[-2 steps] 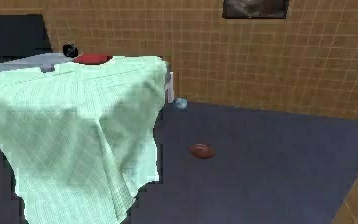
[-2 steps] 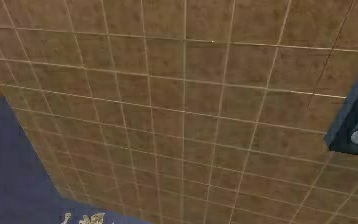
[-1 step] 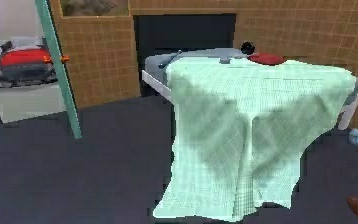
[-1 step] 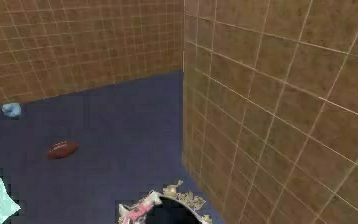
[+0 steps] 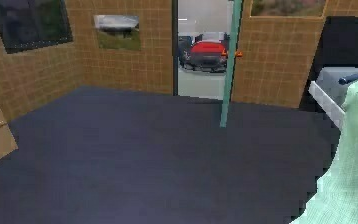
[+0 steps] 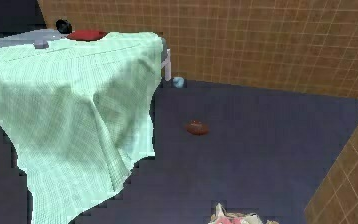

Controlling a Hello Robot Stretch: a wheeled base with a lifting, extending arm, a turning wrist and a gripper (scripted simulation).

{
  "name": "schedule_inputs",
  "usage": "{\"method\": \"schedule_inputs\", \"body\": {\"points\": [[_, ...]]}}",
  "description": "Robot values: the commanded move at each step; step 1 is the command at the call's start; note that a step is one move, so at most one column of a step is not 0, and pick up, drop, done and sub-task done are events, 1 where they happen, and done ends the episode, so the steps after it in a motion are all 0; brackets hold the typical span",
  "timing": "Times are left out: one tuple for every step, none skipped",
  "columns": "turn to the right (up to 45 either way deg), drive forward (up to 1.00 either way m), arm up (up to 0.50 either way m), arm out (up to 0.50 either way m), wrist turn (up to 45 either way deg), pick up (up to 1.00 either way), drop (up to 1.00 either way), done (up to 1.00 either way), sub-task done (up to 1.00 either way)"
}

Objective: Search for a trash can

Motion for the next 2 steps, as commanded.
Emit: {"method": "schedule_inputs", "body": {"points": [[-27.0, 0.0, 0.0, 0.0, 0.0, 0.0, 0.0, 0.0, 0.0], [-3.0, 0.0, 0.0, 0.0, 0.0, 0.0, 0.0, 0.0, 0.0]]}}
